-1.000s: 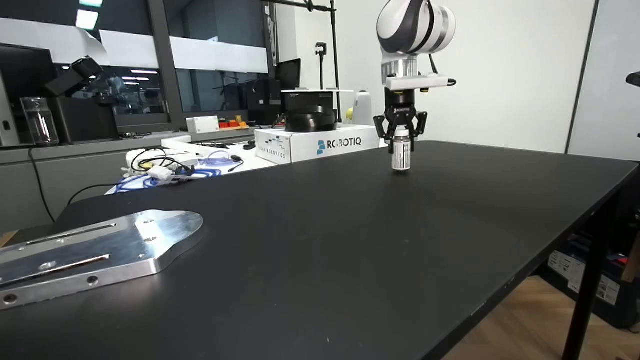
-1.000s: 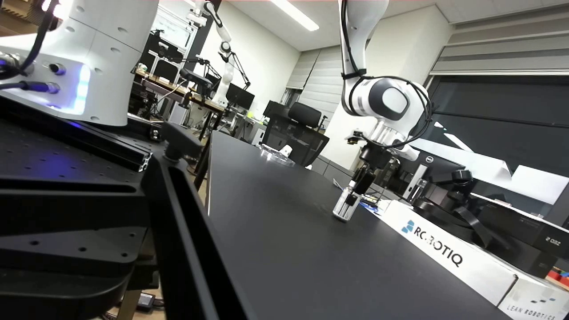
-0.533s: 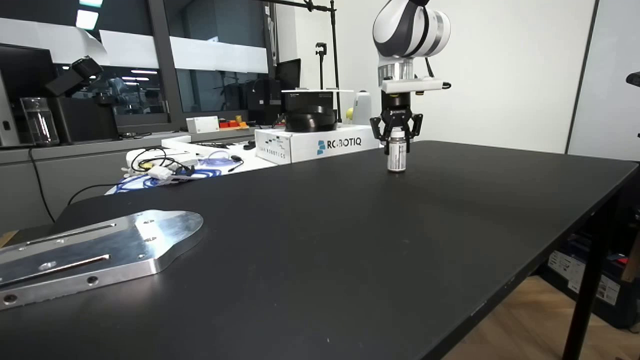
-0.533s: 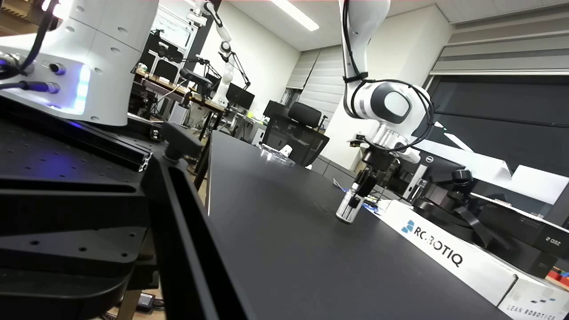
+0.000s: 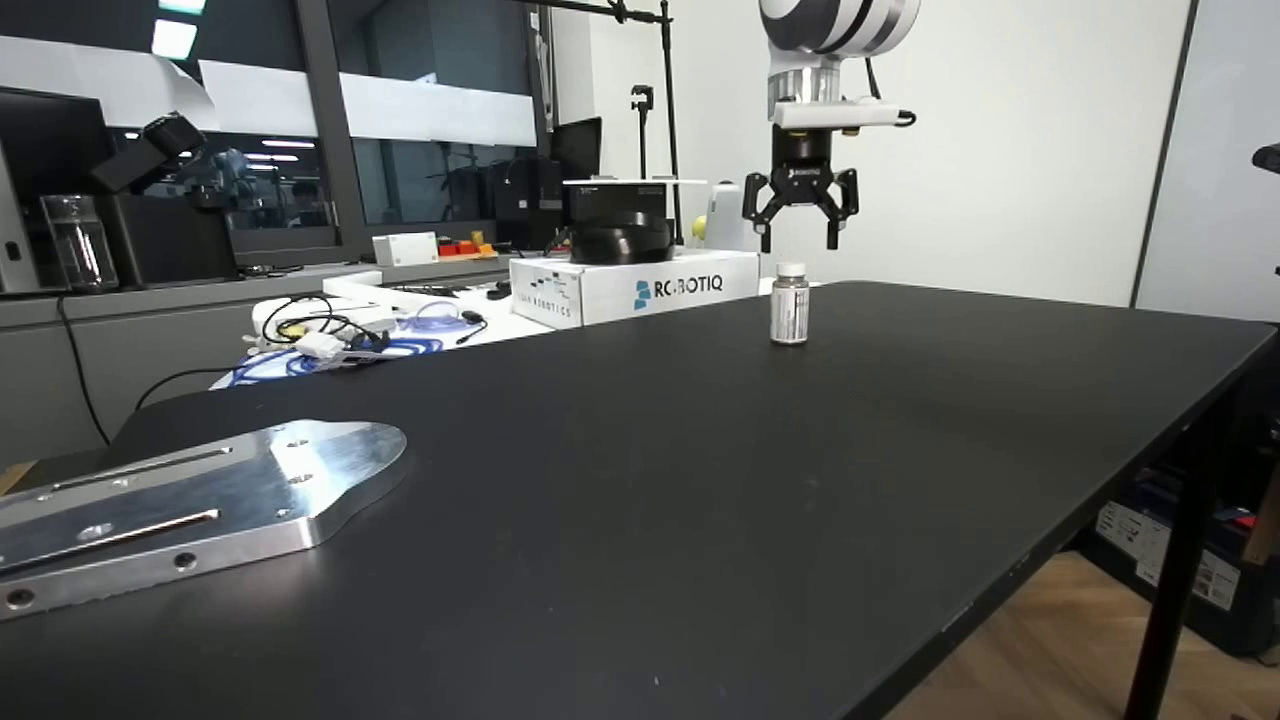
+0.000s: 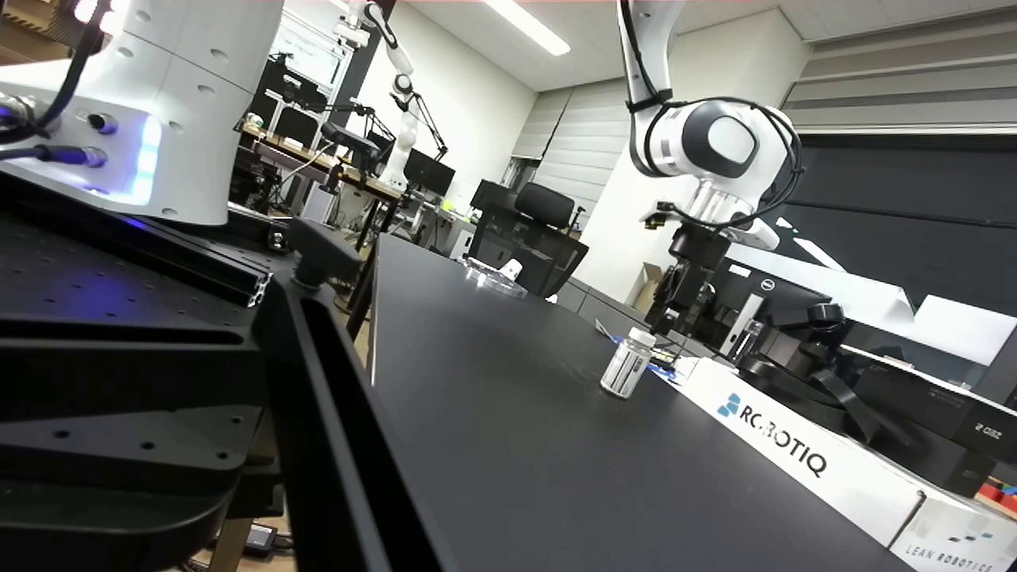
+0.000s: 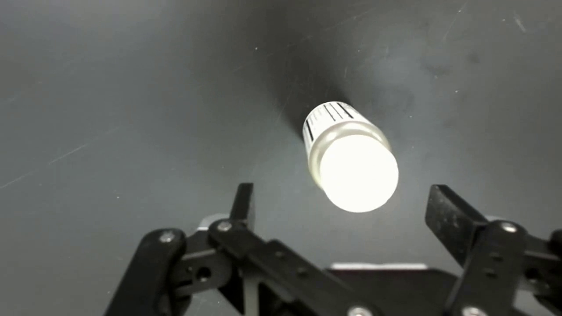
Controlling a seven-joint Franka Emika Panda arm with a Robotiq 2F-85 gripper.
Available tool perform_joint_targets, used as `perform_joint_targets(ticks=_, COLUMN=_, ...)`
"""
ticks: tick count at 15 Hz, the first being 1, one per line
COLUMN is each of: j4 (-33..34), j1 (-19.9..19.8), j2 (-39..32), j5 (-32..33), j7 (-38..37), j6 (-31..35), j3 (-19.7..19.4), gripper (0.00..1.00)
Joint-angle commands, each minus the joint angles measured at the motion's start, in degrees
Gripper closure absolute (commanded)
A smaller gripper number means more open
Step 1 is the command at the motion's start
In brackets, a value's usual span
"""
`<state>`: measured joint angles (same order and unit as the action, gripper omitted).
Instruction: Move the bottle forward
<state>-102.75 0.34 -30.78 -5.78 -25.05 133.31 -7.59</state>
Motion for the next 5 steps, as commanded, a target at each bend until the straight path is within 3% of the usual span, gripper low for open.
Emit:
perform_joint_targets(ticks=1, j4=-7.58, j1=0.46, j2=9.13, j5=1.72, j7=-1.16, j6=-3.80, j3=-1.06, gripper=0.00)
perform_joint_targets(ticks=2, j4=-2.81, j1=-0.29, j2=4.00, j5=0.61, j7=-0.12, j6=-1.90, j3=-0.10, gripper=0.00)
perform_joint_targets(ticks=5, j4=-6.08, j1=-0.43, j2=7.95, j5=0.94, j7=-0.14, j6=-3.61, j3=-0.14, gripper=0.00)
